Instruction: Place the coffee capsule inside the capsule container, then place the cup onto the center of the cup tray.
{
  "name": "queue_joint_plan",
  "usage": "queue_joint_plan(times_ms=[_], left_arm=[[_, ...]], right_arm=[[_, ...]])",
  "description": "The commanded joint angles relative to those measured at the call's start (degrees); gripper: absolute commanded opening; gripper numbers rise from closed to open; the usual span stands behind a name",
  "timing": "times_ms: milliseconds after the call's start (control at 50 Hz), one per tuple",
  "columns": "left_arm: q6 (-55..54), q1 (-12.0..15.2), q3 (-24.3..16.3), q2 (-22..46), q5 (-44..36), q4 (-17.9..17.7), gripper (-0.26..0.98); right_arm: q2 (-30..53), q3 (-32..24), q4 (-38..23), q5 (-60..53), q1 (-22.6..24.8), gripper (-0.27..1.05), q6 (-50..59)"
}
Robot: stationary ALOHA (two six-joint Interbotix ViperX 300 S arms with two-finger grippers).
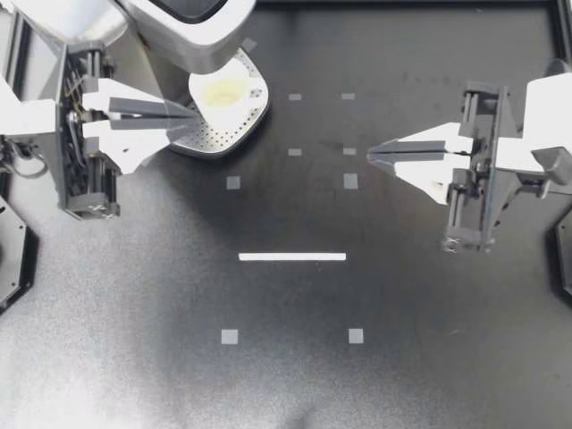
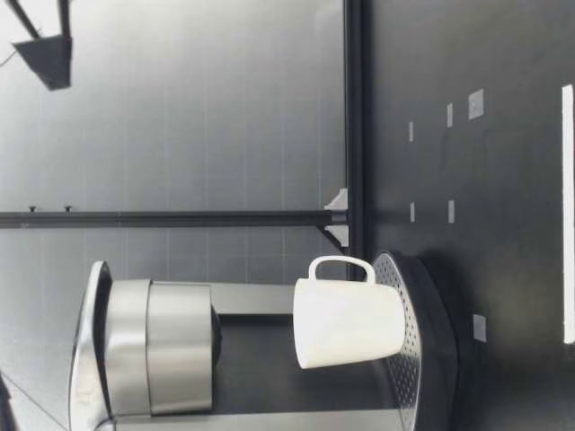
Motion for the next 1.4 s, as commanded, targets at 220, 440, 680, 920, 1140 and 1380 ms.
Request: queue_joint_plan(times_ms=[220,440,680,920,1140,1380], left_arm=[[-0.3,-0.2,-0.5,0.9,-0.6,-0.1,0.15],[-0.2,-0.2,-0.4,1.3,-1.1,-0.1,0.15],[-0.1,-0.2,-0.4,1.4,-1.4,-0.1,0.15],[0.0,-0.2,-0.3,1.5,-1.4,-0.1,0.15],[0.3,-0.2,-0.1,1.7,-1.4,-0.1,0.15],[0.2,-0.2,0.0,1.7,-1.4,-0.1,0.15]], right_arm=[[-2.3,-1.0,-0.6,-1.5,1.0,0.09,0.1],[-2.9,-1.1,-0.7,-1.6,0.9,0.09,0.1],[-3.1,-1.1,-0.9,-2.2,1.0,0.09,0.1],[-2.8,-1.1,-1.4,-2.5,1.0,0.09,0.1],[-3.0,-1.1,-1.4,-2.7,1.0,0.09,0.1],[-2.7,-1.0,-1.4,-2.8,1.0,0.09,0.1]])
